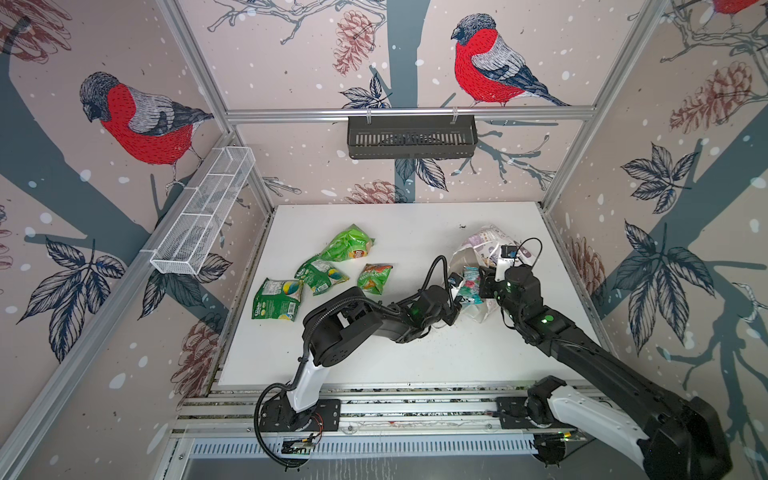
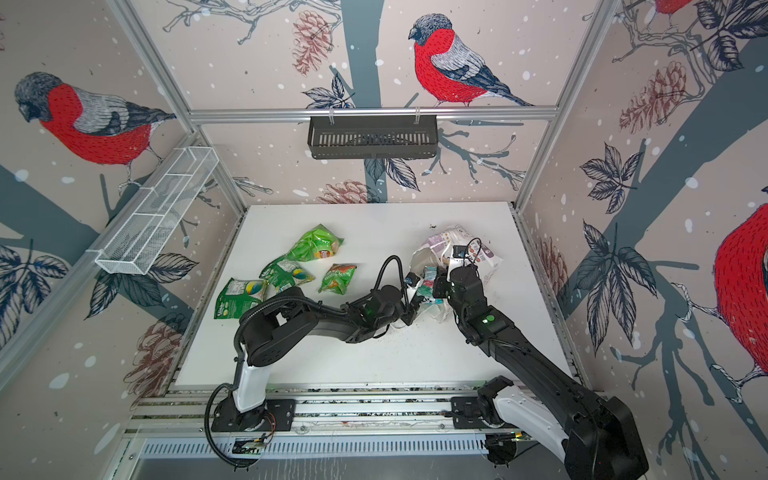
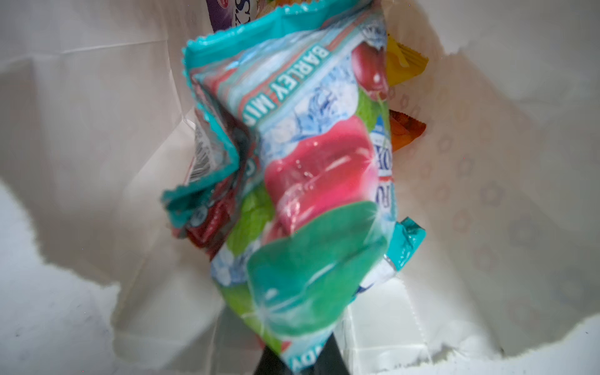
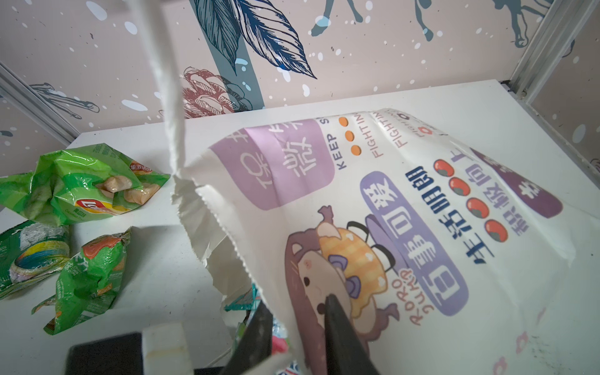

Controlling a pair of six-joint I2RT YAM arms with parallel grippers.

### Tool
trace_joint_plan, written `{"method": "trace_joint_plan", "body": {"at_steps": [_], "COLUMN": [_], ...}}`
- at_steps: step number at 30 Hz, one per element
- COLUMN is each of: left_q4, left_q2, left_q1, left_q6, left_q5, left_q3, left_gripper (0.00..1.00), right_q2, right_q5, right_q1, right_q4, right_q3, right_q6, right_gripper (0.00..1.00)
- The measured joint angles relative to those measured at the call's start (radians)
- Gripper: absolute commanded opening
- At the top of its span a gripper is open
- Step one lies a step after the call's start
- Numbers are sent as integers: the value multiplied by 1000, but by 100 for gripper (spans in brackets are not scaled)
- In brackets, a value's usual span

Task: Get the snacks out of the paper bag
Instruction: 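Close the left gripper on the teal FOX's Blossom packet and lift it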

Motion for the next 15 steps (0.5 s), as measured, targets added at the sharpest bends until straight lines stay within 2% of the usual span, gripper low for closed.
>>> {"method": "trace_joint_plan", "body": {"at_steps": [15], "left_q4": [-14], "left_q2": [-95], "left_q1": [0], "left_q6": [-27], "left_q5": [-13], "left_q3": [-64], "left_gripper": [0], "right_q2": [4], "right_q5": [-11], "right_q1": [-2], "right_q4": [8], "right_q3": [-5], "right_q6": [0], "right_gripper": [28]}}
